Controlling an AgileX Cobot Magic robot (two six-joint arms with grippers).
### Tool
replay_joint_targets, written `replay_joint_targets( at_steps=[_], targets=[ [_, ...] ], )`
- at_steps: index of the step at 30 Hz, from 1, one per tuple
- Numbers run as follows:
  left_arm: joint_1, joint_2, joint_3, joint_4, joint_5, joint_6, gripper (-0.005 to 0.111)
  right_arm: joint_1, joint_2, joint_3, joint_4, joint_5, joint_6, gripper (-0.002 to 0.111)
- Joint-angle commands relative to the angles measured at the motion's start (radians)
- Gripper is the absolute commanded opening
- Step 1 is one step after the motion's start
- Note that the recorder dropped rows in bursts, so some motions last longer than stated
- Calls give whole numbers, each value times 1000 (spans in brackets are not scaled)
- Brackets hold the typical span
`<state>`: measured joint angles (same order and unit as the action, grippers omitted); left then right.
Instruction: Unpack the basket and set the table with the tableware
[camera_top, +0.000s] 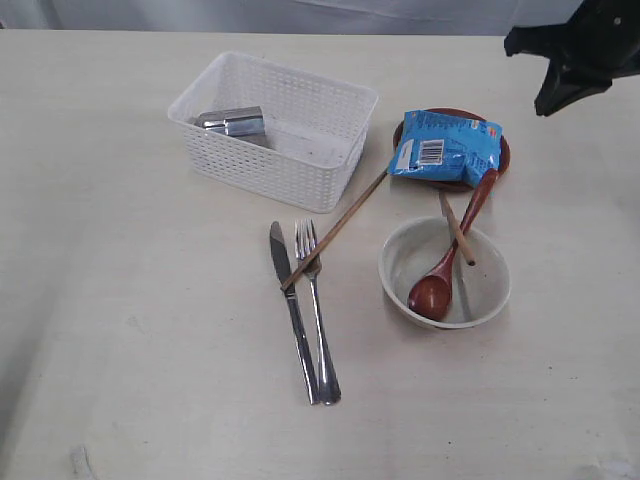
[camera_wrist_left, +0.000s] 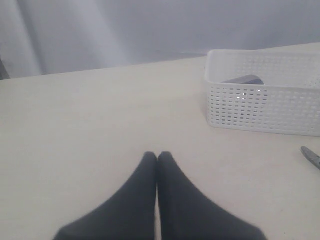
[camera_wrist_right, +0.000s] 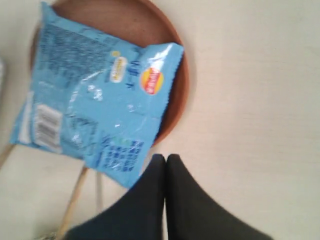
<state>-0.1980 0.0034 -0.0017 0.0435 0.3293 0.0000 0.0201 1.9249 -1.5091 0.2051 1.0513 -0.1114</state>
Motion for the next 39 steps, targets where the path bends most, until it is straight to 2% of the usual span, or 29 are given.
replay_joint_targets(
  at_steps=[1, 4, 6, 12, 17, 24, 29, 32, 39],
  targets=[
    [2, -3, 2, 5, -3, 0, 0, 9, -97, 2, 139, 105, -88, 17],
    [2, -3, 2, 5, -3, 0, 0, 37, -142, 2, 139, 170, -75, 43],
    [2, -3, 2, 5, -3, 0, 0, 69, -162, 2, 130, 170, -38, 52],
    [2, -3, 2, 5, -3, 0, 0, 232, -204, 49, 36, 170, 61, 46],
    [2, -3, 2, 5, -3, 0, 0, 378, -197, 94, -17, 170, 129, 46],
    [2, -3, 2, 5, -3, 0, 0, 506, -248, 108, -105, 170, 247, 46],
    [2, -3, 2, 5, -3, 0, 0, 606, -335, 178, -234, 170, 337, 46],
    [2, -3, 2, 5, -3, 0, 0, 625, -400, 239, -255, 170, 380, 46],
    [2, -3, 2, 5, -3, 0, 0, 560, -438, 378, -178, 170, 350, 46]
  ],
)
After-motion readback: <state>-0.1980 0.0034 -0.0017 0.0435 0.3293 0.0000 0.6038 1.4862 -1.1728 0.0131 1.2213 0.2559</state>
